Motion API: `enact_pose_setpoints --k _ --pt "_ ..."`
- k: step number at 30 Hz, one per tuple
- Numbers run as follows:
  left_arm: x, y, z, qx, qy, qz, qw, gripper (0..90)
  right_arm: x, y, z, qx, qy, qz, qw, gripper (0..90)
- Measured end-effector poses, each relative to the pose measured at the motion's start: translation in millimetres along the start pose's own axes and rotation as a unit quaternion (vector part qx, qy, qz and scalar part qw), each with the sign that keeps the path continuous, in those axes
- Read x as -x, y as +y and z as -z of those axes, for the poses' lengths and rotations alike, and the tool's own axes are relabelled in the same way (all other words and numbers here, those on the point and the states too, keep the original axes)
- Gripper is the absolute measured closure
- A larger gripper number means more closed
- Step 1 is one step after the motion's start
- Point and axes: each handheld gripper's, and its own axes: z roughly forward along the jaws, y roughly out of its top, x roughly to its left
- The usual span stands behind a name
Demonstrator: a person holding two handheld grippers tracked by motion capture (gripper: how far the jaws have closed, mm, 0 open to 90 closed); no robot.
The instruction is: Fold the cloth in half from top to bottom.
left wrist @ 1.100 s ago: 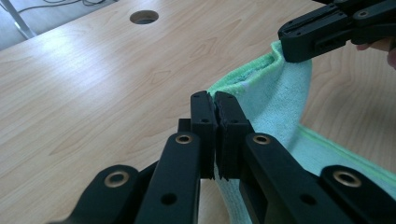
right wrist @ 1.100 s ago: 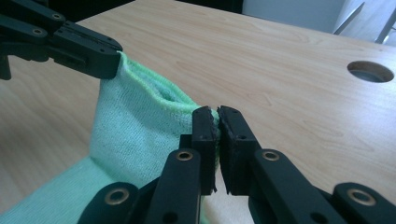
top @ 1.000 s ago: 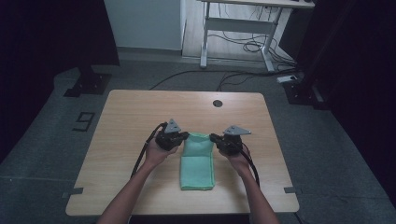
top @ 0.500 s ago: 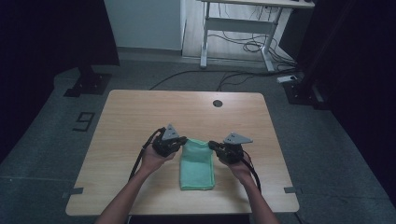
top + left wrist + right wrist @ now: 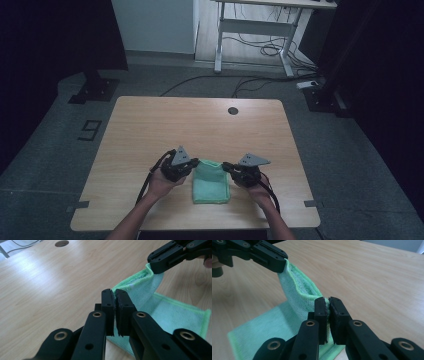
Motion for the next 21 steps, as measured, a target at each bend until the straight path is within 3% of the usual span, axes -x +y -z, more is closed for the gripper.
enact_pose_setpoints --k 5,15,21 --pt "5.3 -8.5 2.1 -0.005 -0.005 0.011 0.9999 85.5 -5.7 -8.0 2.5 -0.002 0.008 -0.001 1.0 83.8" --pt "3.0 -16.0 1.8 -0.008 -0.021 0.042 0.9989 85.9 -8.5 -12.5 1.4 -0.006 0.01 -0.007 0.9999 84.0" --pt "16.0 -19.2 13.6 -0.002 -0.023 0.039 0.999 85.6 -16.8 -14.8 11.7 0.006 0.022 -0.012 0.9997 83.9"
